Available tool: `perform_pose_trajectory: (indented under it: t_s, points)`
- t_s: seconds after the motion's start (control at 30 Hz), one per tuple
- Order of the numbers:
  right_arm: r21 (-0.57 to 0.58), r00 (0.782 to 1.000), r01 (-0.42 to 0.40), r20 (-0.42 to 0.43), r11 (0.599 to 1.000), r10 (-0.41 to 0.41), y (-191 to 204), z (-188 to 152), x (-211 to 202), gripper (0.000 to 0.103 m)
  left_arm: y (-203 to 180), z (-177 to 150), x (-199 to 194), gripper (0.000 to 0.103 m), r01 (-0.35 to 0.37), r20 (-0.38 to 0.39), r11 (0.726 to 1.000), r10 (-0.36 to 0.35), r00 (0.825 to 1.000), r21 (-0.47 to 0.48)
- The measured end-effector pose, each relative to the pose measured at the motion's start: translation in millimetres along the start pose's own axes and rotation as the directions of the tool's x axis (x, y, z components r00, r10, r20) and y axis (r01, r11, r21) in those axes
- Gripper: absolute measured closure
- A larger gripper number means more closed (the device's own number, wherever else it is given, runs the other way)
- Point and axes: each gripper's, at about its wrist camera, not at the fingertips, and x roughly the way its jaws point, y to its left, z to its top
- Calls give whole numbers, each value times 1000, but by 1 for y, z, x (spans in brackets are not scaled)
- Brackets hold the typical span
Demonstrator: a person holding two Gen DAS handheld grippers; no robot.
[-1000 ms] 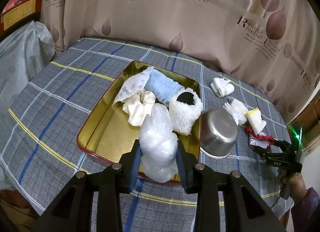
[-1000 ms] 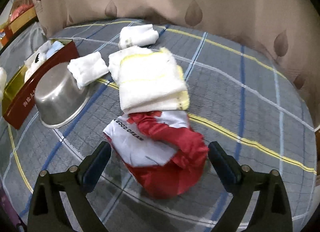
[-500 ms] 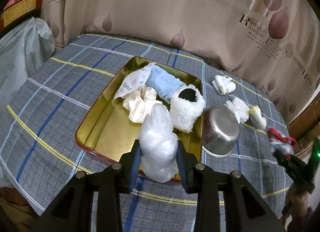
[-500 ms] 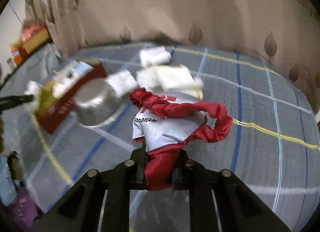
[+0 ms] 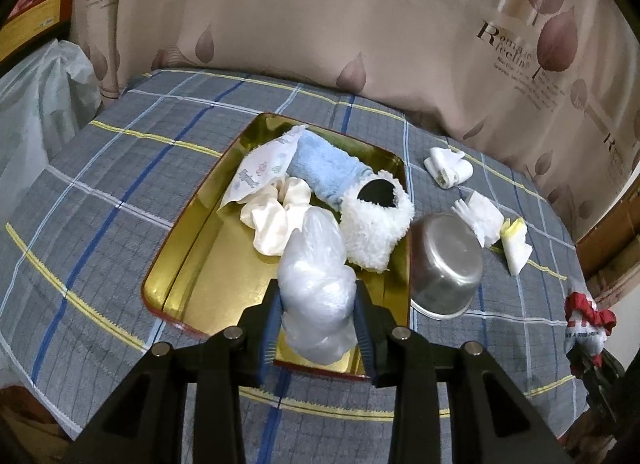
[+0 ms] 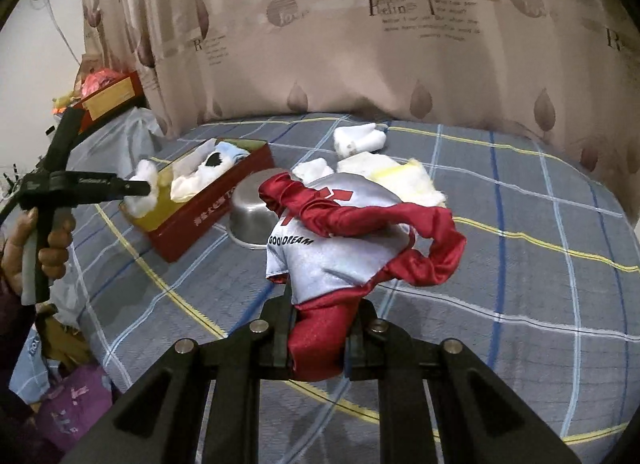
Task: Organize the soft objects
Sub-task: 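Grasp the red-and-white shirt with the right gripper and lift it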
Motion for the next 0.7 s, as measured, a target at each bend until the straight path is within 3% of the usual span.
perform_pose_trajectory:
  t_s: [0.53,0.7]
  points:
    - [-22,1000,-29,-3,999,29,15,3,4,88,-10,13,51,66,36,-56,999,-34,998,27]
    - [-25,999,-44,-7,999,44,19,4,6,88,-15,9,59,64,-14,-75,998,18,997,58]
